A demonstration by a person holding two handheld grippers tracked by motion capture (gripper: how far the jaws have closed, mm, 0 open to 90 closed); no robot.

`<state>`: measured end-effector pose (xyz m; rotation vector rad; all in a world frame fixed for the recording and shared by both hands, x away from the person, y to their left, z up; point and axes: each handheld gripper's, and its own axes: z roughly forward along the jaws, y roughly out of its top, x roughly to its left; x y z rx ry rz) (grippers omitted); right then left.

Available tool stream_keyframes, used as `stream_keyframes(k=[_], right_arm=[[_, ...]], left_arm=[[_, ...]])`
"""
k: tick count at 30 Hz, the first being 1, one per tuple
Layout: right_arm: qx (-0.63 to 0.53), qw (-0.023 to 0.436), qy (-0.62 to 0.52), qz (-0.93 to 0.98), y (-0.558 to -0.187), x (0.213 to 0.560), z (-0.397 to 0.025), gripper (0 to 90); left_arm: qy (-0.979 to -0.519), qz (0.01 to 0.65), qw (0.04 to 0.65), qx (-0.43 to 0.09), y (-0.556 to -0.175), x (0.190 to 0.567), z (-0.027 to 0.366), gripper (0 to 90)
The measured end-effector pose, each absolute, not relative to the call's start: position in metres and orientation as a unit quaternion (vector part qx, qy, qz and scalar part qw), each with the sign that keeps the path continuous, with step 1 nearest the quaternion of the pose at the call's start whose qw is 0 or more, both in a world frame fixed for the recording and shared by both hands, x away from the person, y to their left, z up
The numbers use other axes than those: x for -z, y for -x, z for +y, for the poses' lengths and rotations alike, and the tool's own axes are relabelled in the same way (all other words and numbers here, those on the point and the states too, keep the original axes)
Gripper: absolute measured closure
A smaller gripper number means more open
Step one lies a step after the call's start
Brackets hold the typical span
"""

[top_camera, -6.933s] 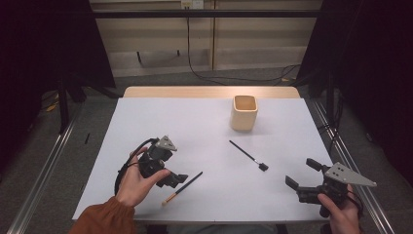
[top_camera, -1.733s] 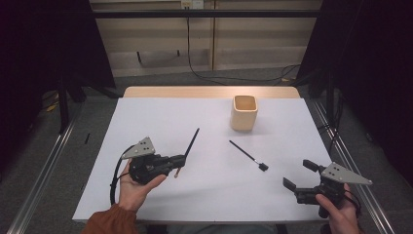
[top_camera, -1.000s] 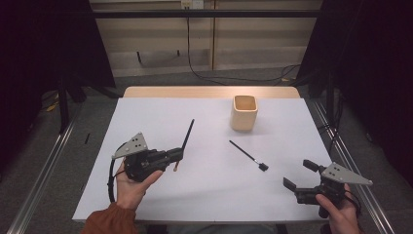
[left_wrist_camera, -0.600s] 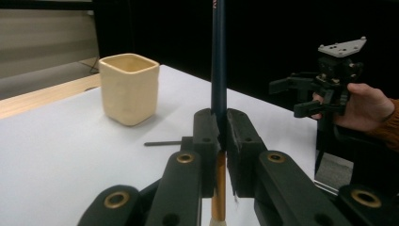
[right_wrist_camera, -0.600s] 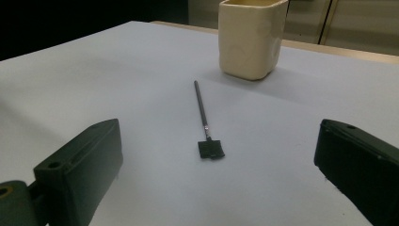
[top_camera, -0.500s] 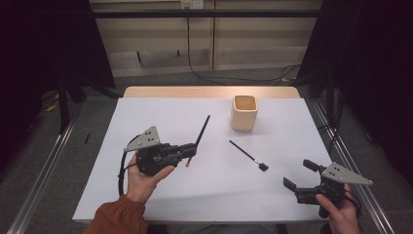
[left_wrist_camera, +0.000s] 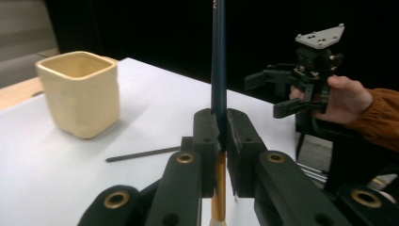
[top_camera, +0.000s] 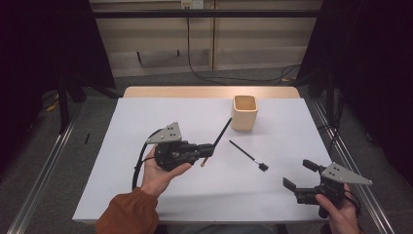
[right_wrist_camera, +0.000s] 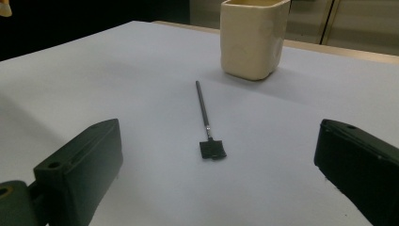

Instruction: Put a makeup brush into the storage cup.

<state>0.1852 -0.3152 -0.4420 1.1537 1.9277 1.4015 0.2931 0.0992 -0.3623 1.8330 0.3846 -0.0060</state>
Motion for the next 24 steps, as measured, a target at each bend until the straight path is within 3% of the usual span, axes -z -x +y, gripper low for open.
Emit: stream_keyframes(k=[10,24], right_arm=[[-0.515,0.243,-0.422,0.705,-0.185,0.442,-0.315,0.9],[-0.518,0.240,-0.419,0.706,-0.185,0.442,-0.314,0.8]], left_arm=[[-0.811,0.147,0.566,0.024,-0.300,0.358,0.084,83.5],[-0.885,0.102,0.452,0.042,-0.301,0.351,0.061,83.5]])
